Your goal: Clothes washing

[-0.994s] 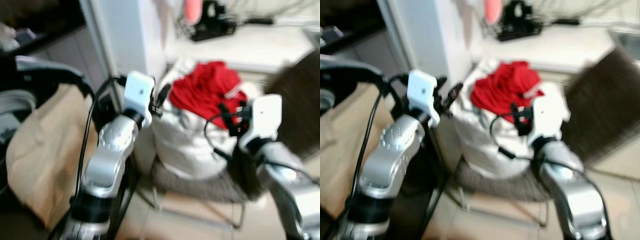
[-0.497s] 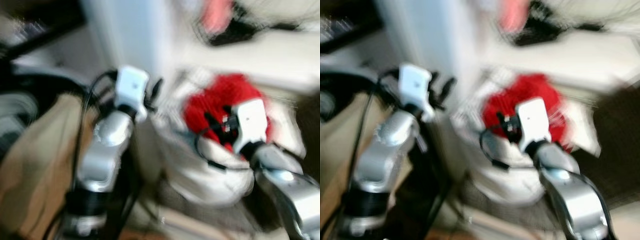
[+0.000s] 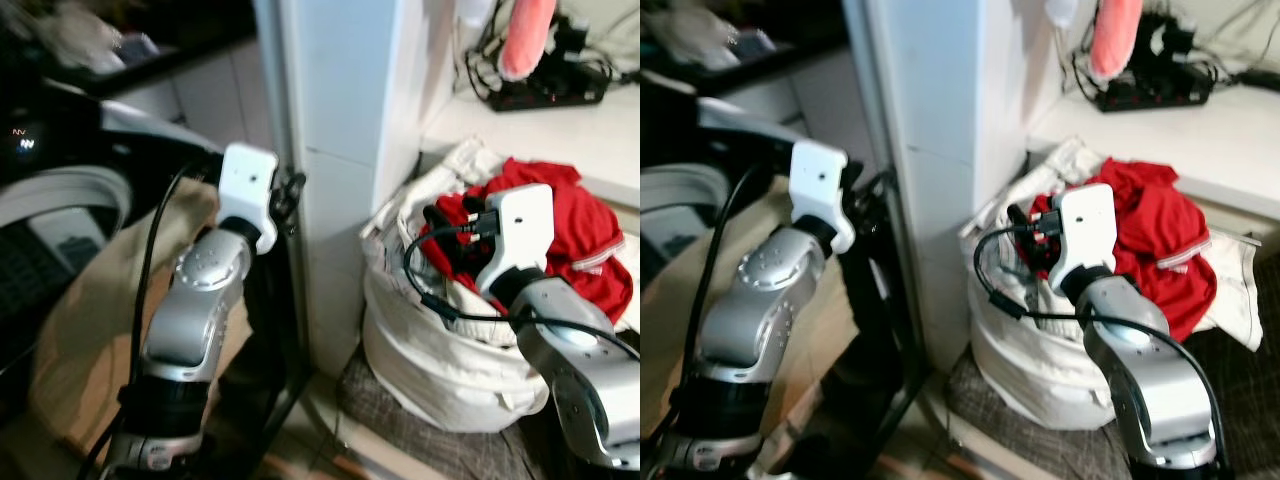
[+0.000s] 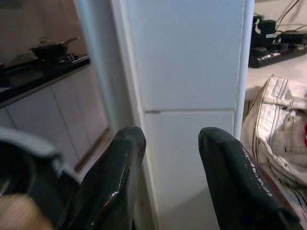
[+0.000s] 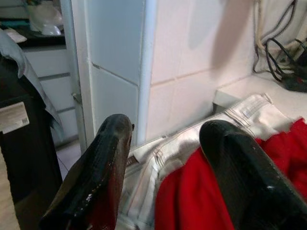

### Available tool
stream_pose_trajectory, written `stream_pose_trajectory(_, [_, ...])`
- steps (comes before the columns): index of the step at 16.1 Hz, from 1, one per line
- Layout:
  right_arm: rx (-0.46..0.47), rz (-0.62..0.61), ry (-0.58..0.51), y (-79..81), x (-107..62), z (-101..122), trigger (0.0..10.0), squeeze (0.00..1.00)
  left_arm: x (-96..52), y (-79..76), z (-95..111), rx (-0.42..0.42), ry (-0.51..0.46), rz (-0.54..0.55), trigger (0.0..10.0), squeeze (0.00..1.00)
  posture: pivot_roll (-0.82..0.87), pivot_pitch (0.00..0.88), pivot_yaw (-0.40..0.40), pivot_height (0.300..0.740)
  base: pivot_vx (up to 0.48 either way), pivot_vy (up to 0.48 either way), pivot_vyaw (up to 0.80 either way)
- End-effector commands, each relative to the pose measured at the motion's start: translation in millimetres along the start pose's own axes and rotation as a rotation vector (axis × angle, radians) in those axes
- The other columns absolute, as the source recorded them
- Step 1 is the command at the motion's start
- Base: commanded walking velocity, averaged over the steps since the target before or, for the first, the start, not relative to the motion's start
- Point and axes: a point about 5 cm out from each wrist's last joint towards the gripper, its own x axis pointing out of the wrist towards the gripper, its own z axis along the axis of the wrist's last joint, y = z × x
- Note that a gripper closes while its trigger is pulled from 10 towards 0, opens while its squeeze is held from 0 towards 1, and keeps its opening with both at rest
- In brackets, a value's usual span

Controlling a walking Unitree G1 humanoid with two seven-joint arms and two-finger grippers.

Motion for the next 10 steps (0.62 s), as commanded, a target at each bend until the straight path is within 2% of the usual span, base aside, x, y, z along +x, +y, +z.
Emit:
stream_pose_trajectory(1, [-0.002, -0.064, 0.04, -13.7, 0.7, -4, 10.0, 0.0, 0.3, -3.8, 1, -0.001, 0.011, -0.041, 10.0, 0.0, -0.1, 0.0, 0.066, 0.74, 0.0, 0.0, 0.0])
stream_pose_trajectory(3, [-0.021, -0.112, 0.061, -25.5, 1.5, -6, 10.0, 0.0, -0.3, -5.1, 0, 0.033, 0.021, -0.073, 10.0, 0.0, -0.1, 0.0, 0.068, 0.74, 0.0, 0.0, 0.0])
stream_pose_trajectory(6, [0.007, -0.123, 0.048, -28.1, 2.6, -4, 10.0, 0.0, -0.5, -5.8, 3, 0.077, -0.007, -0.083, 10.0, 0.0, -0.1, 0.0, 0.075, 0.74, 0.0, 0.0, 0.0])
stream_pose_trajectory(7, [0.011, -0.12, 0.044, -25.9, 2.8, -4, 10.0, 0.0, -0.7, -7.7, 3, 0.072, -0.011, -0.09, 10.0, 0.0, -0.1, 0.0, 0.075, 0.74, 0.0, 0.0, 0.0])
stream_pose_trajectory(10, [0.024, -0.073, 0.038, -12.6, 1.2, -4, 10.0, 0.0, -2.1, -13.7, 3, -0.012, -0.037, -0.099, 10.0, 0.0, -0.1, 0.0, 0.07, 0.74, 0.0, 0.0, 0.0])
